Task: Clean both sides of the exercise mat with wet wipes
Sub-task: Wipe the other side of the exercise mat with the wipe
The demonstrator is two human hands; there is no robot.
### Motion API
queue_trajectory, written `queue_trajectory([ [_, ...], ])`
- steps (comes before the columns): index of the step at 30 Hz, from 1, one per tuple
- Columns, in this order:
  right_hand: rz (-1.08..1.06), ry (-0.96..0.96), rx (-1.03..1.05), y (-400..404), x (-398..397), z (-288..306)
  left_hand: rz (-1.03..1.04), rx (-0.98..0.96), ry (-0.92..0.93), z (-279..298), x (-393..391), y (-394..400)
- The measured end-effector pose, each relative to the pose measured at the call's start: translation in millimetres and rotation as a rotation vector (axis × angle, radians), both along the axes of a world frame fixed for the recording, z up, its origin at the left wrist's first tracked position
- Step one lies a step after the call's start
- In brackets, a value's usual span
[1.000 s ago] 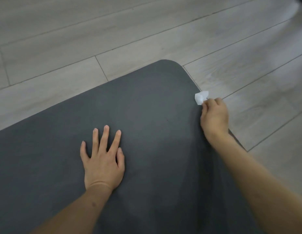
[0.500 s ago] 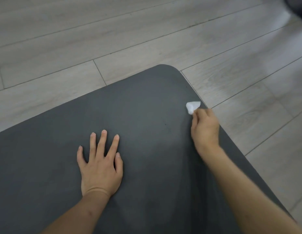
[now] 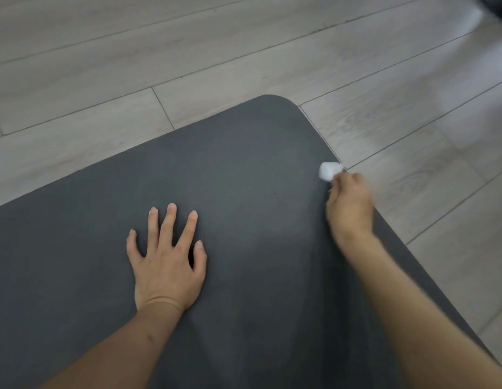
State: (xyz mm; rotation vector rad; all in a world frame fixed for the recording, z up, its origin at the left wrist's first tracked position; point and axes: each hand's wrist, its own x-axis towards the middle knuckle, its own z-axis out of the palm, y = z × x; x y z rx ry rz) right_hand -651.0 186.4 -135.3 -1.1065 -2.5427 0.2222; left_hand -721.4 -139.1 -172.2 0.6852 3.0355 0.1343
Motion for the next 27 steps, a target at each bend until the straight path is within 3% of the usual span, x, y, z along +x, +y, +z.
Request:
queue_trajectory([
  [4, 0.582, -0.028, -0.145, -143.1, 33.5, -7.8, -0.002, 0.010, 0.007, -0.7, 0.3, -0.3],
  [6, 0.743, -0.078, -0.120, -138.2, 34.0, -5.6, 0.001, 0.006, 0.010, -1.3, 0.5, -0.4],
  [8, 0.597, -0.068, -0.031, -80.7, 16.9, -8.3, 0.002, -0.001, 0.012, -1.6, 0.5, -0.4],
  [11, 0.167, -0.036, 0.009, 5.9, 4.3, -5.2, 0.000, 0.002, 0.009, -2.5, -0.3, 0.0],
  [13, 0.019, 0.032, -0.016, 1.2, 9.1, -6.8, 0.002, -0.005, 0.010, -2.5, -0.5, 0.2],
  [15, 0.078, 0.063, -0.021, -54.6, 15.4, -12.5, 0.002, -0.008, 0.013, -2.5, -0.5, 0.1],
  [18, 0.527, -0.036, -0.131, -156.3, 37.7, -13.0, -0.006, 0.002, 0.013, -2.7, -0.4, -0.5],
  [20, 0.746, -0.097, -0.124, -155.0, 43.2, -8.4, -0.029, -0.001, 0.012, -2.4, -0.4, -1.9],
  [22, 0.660, -0.099, -0.051, -95.7, 31.6, -7.9, -0.061, 0.000, 0.018, -2.3, 0.3, -2.6],
  [25, 0.258, -0.096, 0.022, 9.4, 15.2, -4.0, -0.089, -0.008, 0.021, -2.7, -1.1, -1.3],
  [27, 0.082, -0.047, -0.027, 19.3, 17.5, -1.2, -0.088, -0.016, 0.018, -2.8, -1.3, -1.7],
])
